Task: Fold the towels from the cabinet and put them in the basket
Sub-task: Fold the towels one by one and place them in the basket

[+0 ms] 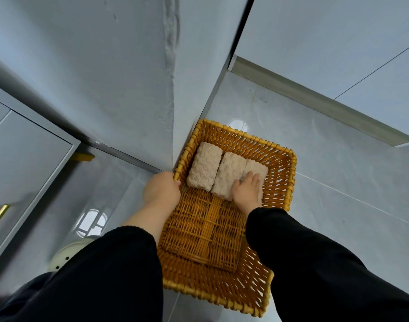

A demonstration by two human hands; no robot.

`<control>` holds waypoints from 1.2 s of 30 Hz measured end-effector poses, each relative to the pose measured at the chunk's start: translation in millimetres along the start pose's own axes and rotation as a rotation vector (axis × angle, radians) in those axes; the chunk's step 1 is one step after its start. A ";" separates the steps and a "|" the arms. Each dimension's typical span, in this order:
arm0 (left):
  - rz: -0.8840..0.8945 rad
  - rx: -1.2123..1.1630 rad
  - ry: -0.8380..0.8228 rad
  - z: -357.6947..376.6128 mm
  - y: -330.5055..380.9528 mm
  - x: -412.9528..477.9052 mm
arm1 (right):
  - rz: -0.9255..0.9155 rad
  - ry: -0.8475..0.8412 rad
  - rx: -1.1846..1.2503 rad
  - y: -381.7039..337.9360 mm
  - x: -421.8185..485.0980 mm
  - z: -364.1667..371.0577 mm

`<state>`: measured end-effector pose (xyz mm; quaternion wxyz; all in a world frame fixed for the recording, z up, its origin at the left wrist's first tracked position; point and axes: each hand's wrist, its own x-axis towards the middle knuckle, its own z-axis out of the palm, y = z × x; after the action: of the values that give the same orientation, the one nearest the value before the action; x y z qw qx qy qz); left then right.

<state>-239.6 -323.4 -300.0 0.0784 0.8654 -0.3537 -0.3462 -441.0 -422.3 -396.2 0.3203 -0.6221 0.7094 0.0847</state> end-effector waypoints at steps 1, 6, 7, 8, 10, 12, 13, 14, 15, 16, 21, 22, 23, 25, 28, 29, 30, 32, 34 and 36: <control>-0.003 -0.011 0.015 -0.9 0.7 1.2 | -0.004 -0.007 0.006 -0.4 2.1 -2.5; 0.008 -0.066 0.065 -4.7 3.8 -0.5 | -0.054 0.123 -0.121 -6.0 -8.1 -12.0; 0.009 -0.081 0.068 -5.1 3.7 -1.4 | -0.088 0.134 -0.116 -10.0 -13.9 -9.8; 0.007 -0.105 0.068 -5.6 3.3 -1.8 | -0.122 0.131 -0.107 -14.6 -19.4 -6.2; -0.002 -0.134 0.046 -7.7 3.0 -2.5 | -0.164 0.102 -0.090 -24.2 -28.4 1.0; 0.018 -0.103 -0.026 -11.5 5.7 -5.8 | -0.173 0.074 -0.060 -35.2 -35.7 3.2; 0.033 -0.084 -0.072 -12.5 6.9 -7.6 | -0.180 0.057 -0.035 -41.0 -39.3 3.0; 0.044 -0.077 -0.108 -13.3 7.9 -9.7 | -0.199 0.040 -0.010 -46.5 -43.3 1.8; 0.053 -0.087 -0.134 -14.8 8.5 -12.4 | -0.228 0.033 0.006 -51.5 -47.2 -0.5; 0.058 -0.098 -0.148 -17.2 9.3 -14.8 | -0.256 0.029 0.015 -56.1 -50.0 -3.7; 0.073 -0.117 -0.097 -36.0 17.1 -35.3 | -0.330 0.071 0.089 -69.4 -65.4 -33.5; 0.087 -0.135 -0.082 -39.2 21.1 -39.6 | -0.351 0.079 0.098 -71.5 -69.6 -39.9; 0.116 -0.159 -0.065 -45.2 27.6 -47.4 | -0.387 0.103 0.107 -74.8 -77.4 -50.8; 0.195 -0.193 -0.032 -57.6 42.7 -63.8 | -0.448 0.145 0.126 -79.9 -92.6 -72.8; 0.316 -0.239 0.045 -80.8 62.4 -88.2 | -0.549 0.237 0.230 -89.7 -118.5 -109.9; 0.355 -0.247 0.083 -92.5 67.2 -99.4 | -0.586 0.274 0.292 -95.0 -132.9 -126.0; 0.388 -0.249 0.115 -102.3 70.2 -108.2 | -0.615 0.310 0.344 -99.5 -144.7 -138.9; 0.455 -0.232 0.181 -124.5 74.0 -125.7 | -0.685 0.380 0.402 -112.2 -169.7 -164.6; 0.522 -0.204 0.270 -149.1 72.1 -147.6 | -0.802 0.447 0.449 -125.8 -199.4 -187.0; 0.566 -0.157 0.366 -174.4 66.8 -170.9 | -0.950 0.521 0.502 -138.8 -231.0 -205.5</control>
<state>-249.9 -277.8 -51.2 0.3001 0.7720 -0.5320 -0.1758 -377.9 -367.0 -67.8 0.2757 -0.7769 0.4069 -0.3934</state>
